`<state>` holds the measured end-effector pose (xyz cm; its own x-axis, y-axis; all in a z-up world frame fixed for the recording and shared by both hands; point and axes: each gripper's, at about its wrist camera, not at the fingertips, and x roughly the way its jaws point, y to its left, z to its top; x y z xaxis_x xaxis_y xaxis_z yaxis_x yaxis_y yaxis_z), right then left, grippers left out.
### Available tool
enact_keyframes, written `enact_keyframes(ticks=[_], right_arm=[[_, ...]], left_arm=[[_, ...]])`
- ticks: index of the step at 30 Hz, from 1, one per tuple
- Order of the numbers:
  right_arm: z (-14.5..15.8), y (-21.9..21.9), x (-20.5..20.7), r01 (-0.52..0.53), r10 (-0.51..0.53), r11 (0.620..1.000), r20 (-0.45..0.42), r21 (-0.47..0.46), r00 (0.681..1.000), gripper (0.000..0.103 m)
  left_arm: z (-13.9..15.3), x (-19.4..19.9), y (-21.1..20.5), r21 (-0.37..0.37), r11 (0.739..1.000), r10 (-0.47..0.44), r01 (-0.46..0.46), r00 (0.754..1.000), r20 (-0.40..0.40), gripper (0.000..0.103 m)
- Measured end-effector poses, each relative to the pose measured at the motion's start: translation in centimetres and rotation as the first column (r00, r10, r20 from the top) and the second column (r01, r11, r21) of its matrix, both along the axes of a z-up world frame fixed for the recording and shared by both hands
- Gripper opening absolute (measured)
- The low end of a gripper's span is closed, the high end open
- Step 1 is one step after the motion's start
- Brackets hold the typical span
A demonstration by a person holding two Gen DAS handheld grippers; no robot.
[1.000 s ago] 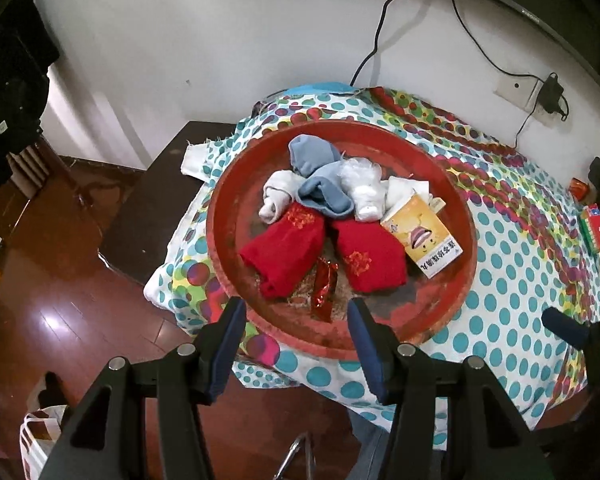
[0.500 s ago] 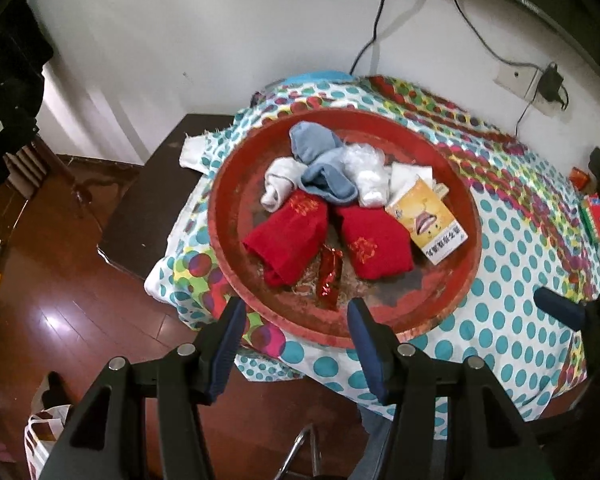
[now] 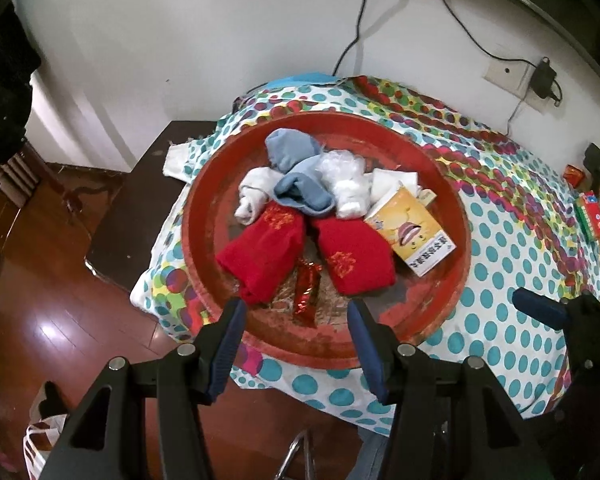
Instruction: Organize objects
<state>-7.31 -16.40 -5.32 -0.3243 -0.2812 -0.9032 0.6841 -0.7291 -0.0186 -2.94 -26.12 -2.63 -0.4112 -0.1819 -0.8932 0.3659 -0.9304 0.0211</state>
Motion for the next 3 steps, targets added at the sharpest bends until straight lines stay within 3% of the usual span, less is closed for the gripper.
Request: enact_keyframes(ticks=[3], right_arm=[[-0.14,0.90,-0.45,0.018,-0.018,1.000,0.002,-0.008,1.000,0.102]], left_arm=[[-0.35,-0.37,0.65,-0.007,1.000,-0.001,0.001,1.000,0.015,0.054]])
